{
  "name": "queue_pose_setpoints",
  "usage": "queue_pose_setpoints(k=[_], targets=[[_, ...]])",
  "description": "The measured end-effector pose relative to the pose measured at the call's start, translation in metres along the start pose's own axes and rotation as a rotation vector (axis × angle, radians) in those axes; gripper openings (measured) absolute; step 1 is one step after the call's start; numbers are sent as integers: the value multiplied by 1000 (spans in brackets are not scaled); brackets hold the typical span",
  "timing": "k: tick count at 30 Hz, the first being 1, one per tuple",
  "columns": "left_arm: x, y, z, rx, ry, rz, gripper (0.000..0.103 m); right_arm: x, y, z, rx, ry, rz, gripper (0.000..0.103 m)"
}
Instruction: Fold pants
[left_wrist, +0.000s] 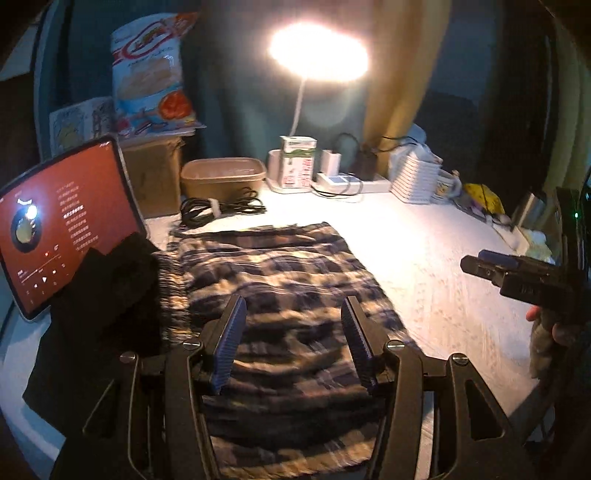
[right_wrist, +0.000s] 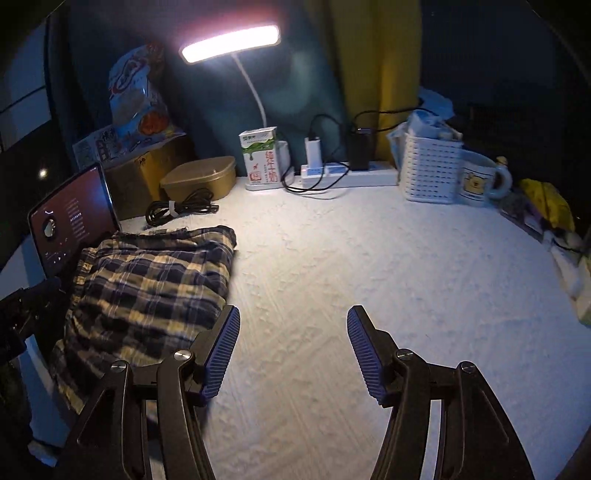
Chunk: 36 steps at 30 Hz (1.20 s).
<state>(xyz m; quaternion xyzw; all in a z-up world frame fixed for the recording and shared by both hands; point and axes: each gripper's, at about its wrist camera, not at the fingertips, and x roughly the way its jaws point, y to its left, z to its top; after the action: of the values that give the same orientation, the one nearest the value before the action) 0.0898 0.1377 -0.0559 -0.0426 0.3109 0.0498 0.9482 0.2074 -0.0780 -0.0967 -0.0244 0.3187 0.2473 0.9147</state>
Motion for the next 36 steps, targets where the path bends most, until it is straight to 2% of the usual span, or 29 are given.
queue_pose_setpoints(k=[6,12,13,14,16,22,26,30,36], targets=[[-20,-37,-10,38,-43,-51,54,-34,-13,-12,-21,-39,-25,63],[-44,-72,-16,104,-102,-70,55,-77,-33,-25,-24,-93,-73,64],[-48,-75,-16,99,-112,-73,60,-82,-35,-26,-24,-101,-79,64],[-52,-78,-16,86,-122,-70,73,-89,-37,-28,-24,-109,-84,65],[-60,-83,-17,55,-143,-66,88,-101,-39,-31,-27,-118,-95,69],[-86,-92,-15,31,-218,-41,90,-153,-41,-42,-48,-217,-128,77],[-105,-96,-12,32,-273,-23,97,-182,-42,-41,-44,-278,-151,83],[-121,-94,-12,32,-339,-4,98,-208,-38,-42,-46,-336,-172,95],[-135,-91,-14,59,-388,46,102,-230,-31,-41,-47,-378,-177,95]])
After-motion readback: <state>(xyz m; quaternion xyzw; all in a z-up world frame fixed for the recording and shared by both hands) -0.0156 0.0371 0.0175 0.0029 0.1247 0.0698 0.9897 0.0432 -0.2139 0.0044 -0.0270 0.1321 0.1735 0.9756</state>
